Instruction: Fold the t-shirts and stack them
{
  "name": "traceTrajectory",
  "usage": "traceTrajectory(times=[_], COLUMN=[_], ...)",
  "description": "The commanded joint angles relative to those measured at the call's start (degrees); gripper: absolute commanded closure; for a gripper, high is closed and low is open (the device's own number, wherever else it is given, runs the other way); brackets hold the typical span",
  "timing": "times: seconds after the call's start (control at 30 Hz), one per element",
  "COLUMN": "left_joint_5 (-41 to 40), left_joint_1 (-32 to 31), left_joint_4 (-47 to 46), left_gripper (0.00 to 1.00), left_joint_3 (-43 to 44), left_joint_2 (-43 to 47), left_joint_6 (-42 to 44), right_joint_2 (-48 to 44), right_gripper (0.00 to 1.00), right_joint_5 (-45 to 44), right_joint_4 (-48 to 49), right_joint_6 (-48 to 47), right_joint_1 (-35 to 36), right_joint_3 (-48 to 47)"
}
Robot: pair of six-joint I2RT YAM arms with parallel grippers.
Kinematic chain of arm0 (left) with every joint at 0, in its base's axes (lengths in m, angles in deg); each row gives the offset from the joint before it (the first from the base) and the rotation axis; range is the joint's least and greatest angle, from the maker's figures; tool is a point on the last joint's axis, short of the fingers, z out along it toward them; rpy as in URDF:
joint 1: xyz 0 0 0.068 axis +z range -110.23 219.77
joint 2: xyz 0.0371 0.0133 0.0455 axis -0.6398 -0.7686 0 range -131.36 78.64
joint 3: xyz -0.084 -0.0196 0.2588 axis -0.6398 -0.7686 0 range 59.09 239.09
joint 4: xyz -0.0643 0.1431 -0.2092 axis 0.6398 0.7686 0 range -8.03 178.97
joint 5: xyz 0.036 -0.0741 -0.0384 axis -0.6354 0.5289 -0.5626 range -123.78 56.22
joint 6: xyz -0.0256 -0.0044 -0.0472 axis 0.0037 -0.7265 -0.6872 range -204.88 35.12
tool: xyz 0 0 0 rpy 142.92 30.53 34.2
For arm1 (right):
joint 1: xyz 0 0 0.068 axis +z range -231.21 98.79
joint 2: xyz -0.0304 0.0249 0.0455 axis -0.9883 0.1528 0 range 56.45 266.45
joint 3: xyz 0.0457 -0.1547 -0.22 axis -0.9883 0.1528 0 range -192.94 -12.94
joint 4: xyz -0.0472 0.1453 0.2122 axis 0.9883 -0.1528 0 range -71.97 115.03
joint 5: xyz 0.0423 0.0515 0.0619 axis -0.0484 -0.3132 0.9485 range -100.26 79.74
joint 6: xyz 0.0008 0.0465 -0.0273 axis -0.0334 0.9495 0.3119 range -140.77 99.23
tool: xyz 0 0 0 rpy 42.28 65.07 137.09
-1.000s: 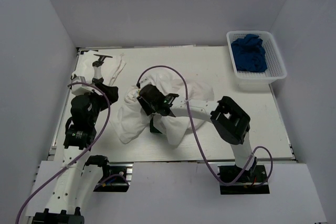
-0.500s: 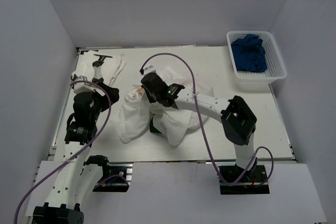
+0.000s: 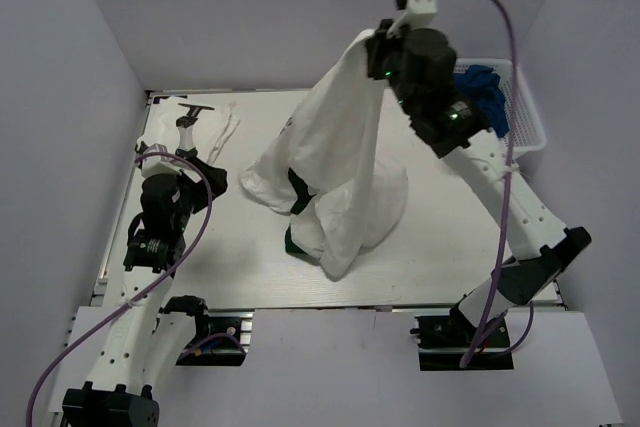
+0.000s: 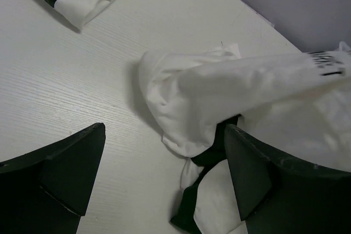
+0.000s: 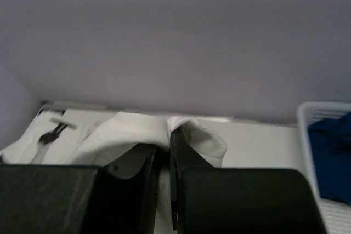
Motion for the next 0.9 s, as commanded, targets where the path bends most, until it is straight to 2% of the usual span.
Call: traceTrajectory(times=[0.0,0.03,0.1,0.13,0.27,0.33,0.37,0.43,0.47,0.53,0.57,0.6,0.8,0.87], left_joint_5=[0.07,0.08,0.08,0.08,-1.06,-1.85,-2.64,-3.25,-3.26,-3.26,-3.78,-3.79,-6.34,-6.34], left_joint_1=[-0.28,-0.28,-0.28,-0.28,0.43,0.43,0.43,0.43,0.43,0.43,0.43,0.43,0.43,0.43], left_joint_4=[0.58,0.58,0.58,-0.03,-0.56,-0.04,-0.04,-0.04,-0.65,-0.65,-0.65,-0.65,-0.65,-0.65], left_gripper=[0.01,0.01,0.01,0.01,0.01,0.01,0.01,0.01,0.01,0.01,0.01,0.01,0.01,0.01], left_joint_3=[2.6,2.6,2.6,2.6,3.83,4.45,4.45,5.07,5.67,6.29,6.3,6.91,7.97,8.58], left_joint_2=[-0.75,-1.71,-2.51,-3.29,-5.57,-7.24,-7.78,-8.83,-9.97,-11.12,-11.73,-12.78,-15.34,-16.74], left_joint_6=[-0.25,-0.25,-0.25,-0.25,0.36,0.37,0.37,0.37,1.06,1.07,1.07,1.68,2.21,2.21], right_joint_2=[-1.67,-0.45,2.53,5.25,12.81,13.1,13.36,14.5,15.72,17.14,17.4,18.45,24.42,25.75], right_gripper=[1.0,1.0,1.0,1.0,1.0,1.0,1.0,1.0,1.0,1.0,1.0,1.0,1.0,1.0], right_joint_5=[-4.43,-3.9,-3.55,-3.37,-0.74,-0.73,-0.47,-1.34,-1.0,-0.83,-1.17,-1.78,-1.61,-0.83], right_joint_4=[4.7,4.35,3.74,2.78,5.39,11.36,18.51,22.43,27.41,31.31,38.47,41.67,61.43,61.13], right_joint_6=[-5.84,-6.03,-6.73,-6.65,-6.21,-6.21,-5.68,-5.15,-5.76,-5.5,-5.33,-5.33,5.37,6.97], right_joint_1=[-6.88,-11.25,-14.09,-18.37,-26.04,-29.47,-32.88,-35.45,-38.07,-39.15,-41.85,-43.27,-51.43,-52.59], right_joint_3=[-6.65,-8.25,-11.94,-19.01,-29.53,-28.41,-26.92,-27.43,-29.52,-30.68,-30.16,-29.81,-33.49,-34.98])
